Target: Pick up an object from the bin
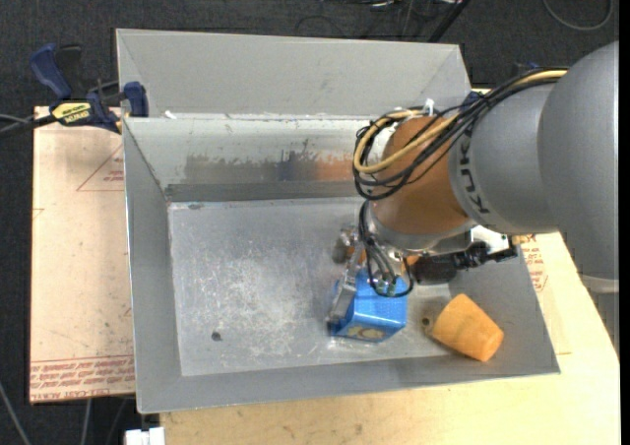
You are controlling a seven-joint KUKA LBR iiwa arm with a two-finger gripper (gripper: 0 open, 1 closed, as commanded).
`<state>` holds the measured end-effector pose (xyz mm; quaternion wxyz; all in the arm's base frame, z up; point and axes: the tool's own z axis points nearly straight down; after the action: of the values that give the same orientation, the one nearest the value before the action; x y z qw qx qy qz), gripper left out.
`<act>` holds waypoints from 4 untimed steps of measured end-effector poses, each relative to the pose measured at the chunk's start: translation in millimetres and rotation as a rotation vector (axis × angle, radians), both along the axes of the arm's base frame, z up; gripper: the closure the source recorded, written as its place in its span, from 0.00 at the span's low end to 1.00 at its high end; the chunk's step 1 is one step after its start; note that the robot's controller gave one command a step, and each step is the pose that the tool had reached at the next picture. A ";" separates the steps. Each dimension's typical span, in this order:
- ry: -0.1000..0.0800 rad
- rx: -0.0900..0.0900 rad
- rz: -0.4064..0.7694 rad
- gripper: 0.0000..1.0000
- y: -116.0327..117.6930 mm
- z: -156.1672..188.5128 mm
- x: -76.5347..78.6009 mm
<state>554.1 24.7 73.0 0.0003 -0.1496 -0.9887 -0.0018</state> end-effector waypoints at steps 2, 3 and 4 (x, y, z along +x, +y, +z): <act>-0.004 0.001 0.138 0.00 -24.2 -0.8 -9.4; -0.003 0.003 0.088 0.00 -42.6 1.2 -28.1; -0.005 0.015 -0.124 0.00 -85.6 17.8 -28.5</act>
Offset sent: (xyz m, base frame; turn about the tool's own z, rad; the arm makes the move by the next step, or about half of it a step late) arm -0.0680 -0.0450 -0.0019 0.0739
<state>525.6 -60.9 90.8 -0.0011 -0.2104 -0.9776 -0.0094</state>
